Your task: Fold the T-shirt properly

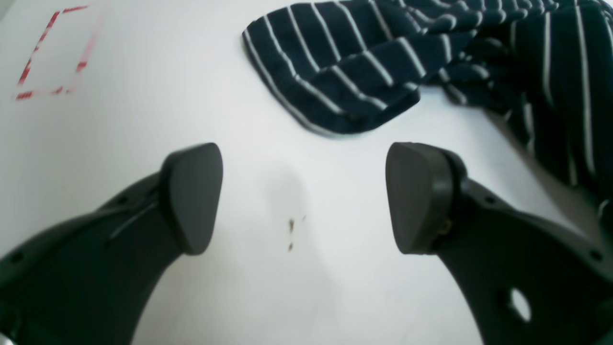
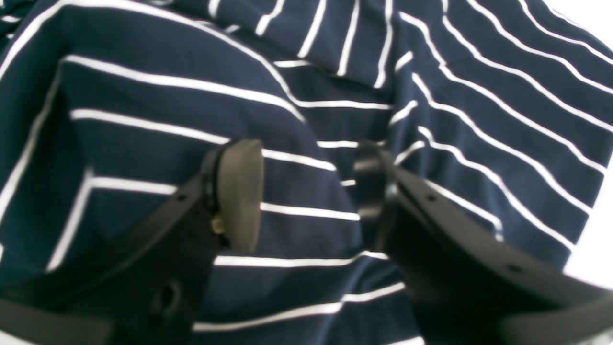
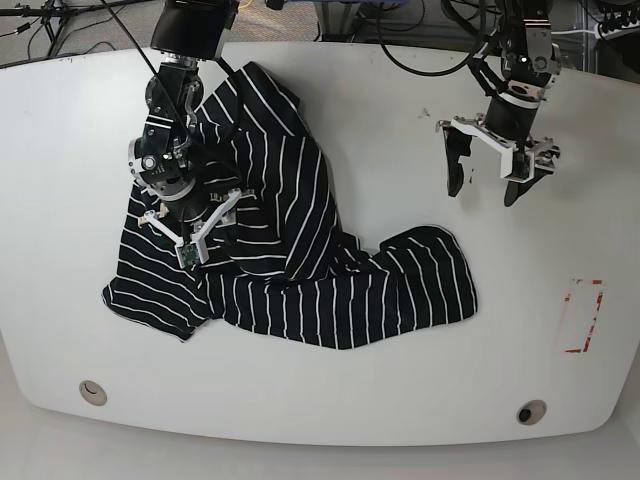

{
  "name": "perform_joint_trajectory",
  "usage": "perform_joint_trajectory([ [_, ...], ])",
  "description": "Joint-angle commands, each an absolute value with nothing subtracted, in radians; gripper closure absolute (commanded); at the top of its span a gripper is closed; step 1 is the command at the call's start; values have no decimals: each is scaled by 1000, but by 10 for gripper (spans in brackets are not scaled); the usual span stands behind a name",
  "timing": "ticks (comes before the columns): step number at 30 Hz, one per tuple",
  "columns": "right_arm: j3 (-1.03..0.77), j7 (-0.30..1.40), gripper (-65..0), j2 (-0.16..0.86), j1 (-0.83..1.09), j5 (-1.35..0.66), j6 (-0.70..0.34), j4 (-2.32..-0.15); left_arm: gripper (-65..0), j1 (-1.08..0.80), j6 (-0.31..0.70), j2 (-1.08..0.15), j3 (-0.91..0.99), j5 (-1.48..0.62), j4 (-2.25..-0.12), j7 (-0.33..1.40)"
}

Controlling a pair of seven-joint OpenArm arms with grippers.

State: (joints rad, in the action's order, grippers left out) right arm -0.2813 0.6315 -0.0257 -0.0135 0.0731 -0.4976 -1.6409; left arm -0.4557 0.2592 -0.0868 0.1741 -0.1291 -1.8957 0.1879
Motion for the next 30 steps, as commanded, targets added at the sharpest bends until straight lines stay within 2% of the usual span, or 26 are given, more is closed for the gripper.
perform_joint_trajectory([
  [1, -273, 605, -325, -31, -21, 58, -495, -1667, -488, -437, 257, -92, 173, -137, -1897, 158],
  [11, -216, 599, -320, -47, 60, 54, -505, -1737, -498, -314, 265, -87, 179, -139, -1777, 198],
  [19, -188, 593, -317, -30, 49, 56, -501, -1722, -500, -313, 266, -84, 189, -138, -1788, 180],
  [30, -351, 406, -319, 79, -52, 53, -497, -1455, -499, -370, 272, -71, 127, -137, -1816, 169],
])
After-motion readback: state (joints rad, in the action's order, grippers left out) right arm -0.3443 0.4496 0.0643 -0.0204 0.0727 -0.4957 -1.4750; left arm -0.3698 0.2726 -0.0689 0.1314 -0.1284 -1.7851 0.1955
